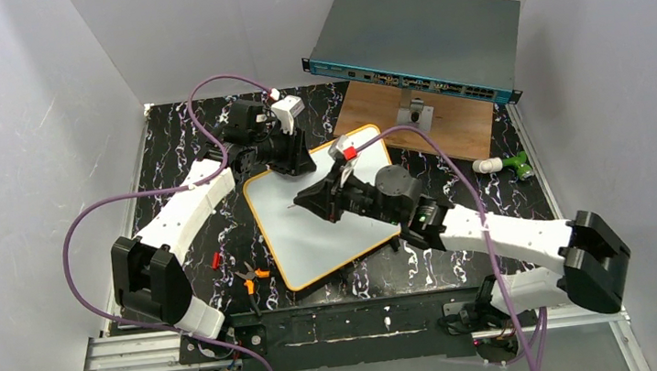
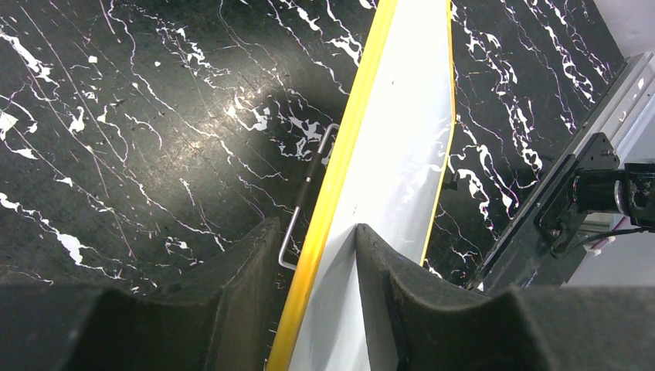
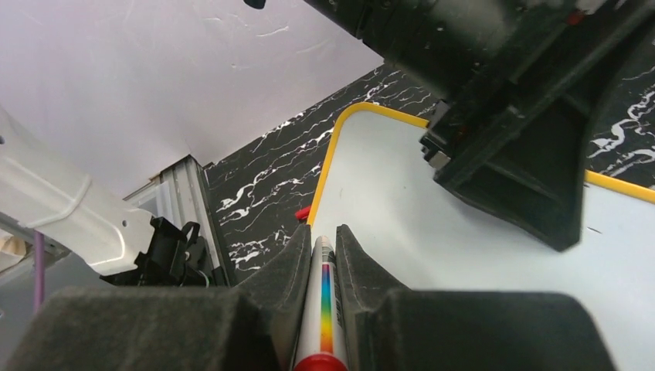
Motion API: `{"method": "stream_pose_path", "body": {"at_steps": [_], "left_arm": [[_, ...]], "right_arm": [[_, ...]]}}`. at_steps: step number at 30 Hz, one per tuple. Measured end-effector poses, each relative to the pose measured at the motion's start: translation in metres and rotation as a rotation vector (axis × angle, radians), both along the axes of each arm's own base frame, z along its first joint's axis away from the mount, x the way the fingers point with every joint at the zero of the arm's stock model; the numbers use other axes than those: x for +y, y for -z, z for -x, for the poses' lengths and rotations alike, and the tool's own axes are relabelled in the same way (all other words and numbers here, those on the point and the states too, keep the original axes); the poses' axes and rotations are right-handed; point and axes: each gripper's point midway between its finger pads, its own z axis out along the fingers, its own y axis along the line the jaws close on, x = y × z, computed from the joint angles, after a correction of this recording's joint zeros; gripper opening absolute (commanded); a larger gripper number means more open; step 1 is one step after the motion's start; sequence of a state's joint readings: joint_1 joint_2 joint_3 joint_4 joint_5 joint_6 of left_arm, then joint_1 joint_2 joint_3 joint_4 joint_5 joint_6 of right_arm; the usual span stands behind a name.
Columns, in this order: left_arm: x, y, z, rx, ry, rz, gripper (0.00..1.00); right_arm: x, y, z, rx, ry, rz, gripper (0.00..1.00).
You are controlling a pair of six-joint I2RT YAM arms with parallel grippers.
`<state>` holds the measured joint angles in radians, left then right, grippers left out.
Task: Write a sentence on the whiteboard
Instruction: Hold the whiteboard on the whiteboard stand, then write a sentence on the whiteboard.
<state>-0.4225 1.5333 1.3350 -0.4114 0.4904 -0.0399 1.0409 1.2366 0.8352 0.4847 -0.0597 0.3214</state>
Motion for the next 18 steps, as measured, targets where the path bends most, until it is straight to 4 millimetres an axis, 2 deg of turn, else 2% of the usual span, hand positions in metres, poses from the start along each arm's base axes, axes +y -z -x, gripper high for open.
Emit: {"method": "stream_pose_path", "body": {"at_steps": [6, 9, 18], "left_arm": [[0.0, 0.001, 0.0, 0.008, -0.012, 0.0, 0.0], [0.001, 0.001, 0.0, 0.009, -0.018, 0.0, 0.0], [0.004, 0.0, -0.003, 0.004, -0.048, -0.006, 0.0]], "right_arm": [[0.033, 0.018, 0.004, -0.005, -0.035, 0.002, 0.01], [0.043, 0.023, 0.007, -0.009, -0.043, 0.008, 0.01], [0.051, 0.001, -0.005, -0.117, 0.045, -0.047, 0.01]]}}
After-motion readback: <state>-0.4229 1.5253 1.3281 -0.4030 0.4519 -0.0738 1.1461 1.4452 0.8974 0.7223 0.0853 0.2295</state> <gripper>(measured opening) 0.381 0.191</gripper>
